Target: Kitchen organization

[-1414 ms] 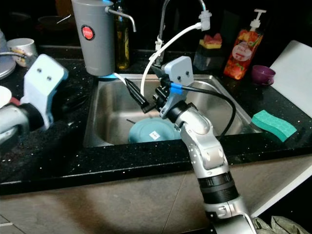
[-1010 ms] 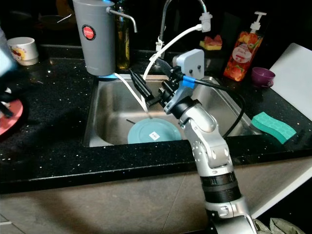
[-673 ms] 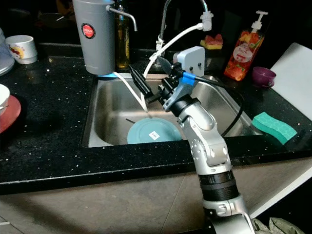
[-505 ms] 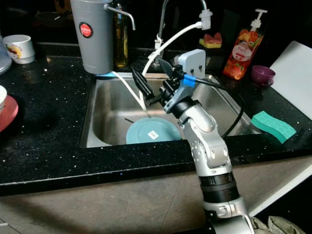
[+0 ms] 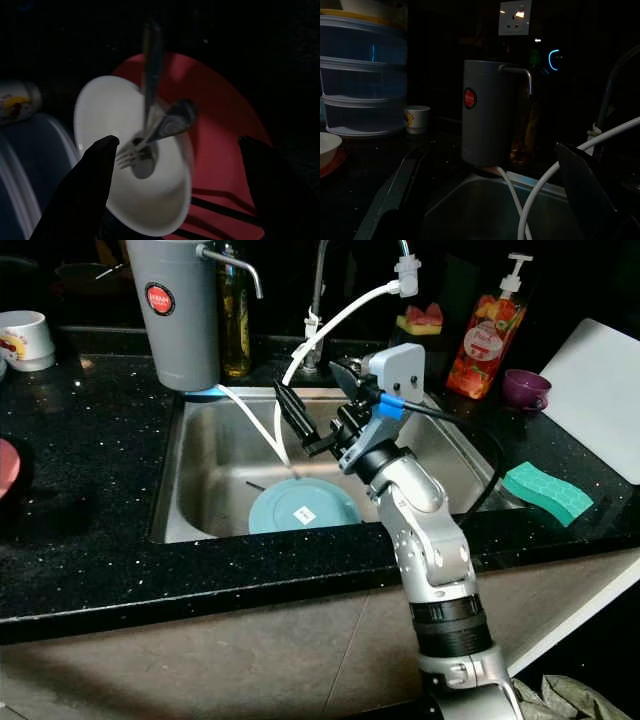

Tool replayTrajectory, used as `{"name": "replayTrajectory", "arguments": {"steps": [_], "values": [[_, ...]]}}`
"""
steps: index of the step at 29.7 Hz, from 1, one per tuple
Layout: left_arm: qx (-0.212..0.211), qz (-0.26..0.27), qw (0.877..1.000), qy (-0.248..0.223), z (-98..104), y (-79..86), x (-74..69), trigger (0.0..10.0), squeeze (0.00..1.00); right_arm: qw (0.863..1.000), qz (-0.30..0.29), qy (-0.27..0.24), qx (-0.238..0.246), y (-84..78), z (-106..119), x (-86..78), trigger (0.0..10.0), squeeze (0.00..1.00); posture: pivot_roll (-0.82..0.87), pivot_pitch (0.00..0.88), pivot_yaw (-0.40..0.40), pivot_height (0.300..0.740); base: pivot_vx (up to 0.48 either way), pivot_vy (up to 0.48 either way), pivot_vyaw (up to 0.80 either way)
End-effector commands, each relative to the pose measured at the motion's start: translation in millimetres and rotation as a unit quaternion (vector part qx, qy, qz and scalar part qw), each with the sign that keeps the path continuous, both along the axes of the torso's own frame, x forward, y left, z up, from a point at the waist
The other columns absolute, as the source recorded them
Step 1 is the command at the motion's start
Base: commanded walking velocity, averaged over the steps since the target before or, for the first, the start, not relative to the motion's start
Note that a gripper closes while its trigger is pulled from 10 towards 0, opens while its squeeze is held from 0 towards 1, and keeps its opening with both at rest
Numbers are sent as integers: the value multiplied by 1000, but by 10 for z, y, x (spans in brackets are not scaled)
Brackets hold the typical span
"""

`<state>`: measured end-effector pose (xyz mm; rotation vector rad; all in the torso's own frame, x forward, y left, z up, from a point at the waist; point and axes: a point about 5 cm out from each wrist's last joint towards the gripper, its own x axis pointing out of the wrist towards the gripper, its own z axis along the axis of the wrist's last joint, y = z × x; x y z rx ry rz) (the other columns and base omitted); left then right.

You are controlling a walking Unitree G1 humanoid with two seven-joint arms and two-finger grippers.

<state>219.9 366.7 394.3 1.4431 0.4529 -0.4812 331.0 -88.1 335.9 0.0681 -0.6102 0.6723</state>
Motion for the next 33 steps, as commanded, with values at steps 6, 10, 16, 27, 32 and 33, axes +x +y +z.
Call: {"name": "replayTrajectory", "arguments": {"steps": [6,10,16,27,32,33], "values": [[4,-22,999,-24,-250,-27,212,9569,0,1000,2,6,2,-12,2,25,10000,0,298,141,-139,740,0,0,0],[-15,-28,998,-48,-414,-31,416,6235,0,1000,10,2,1,30,37,19,10000,0,288,147,-146,740,0,0,0],[-30,-35,997,-62,-549,-77,630,1294,0,1000,24,-11,-4,92,100,-29,10000,0,266,146,-136,740,0,0,0],[-4,-31,992,-120,-374,-68,736,0,0,1000,12,-10,-2,37,98,-27,10000,0,251,140,-123,740,0,0,0],[2,-40,991,-127,-305,-85,724,0,0,1000,14,-9,-2,48,95,-20,10000,0,259,142,-127,740,0,0,0],[4,-45,990,-137,-258,-105,724,0,0,1000,14,-9,-2,50,93,-16,10000,0,262,143,-128,740,0,0,0]]}}
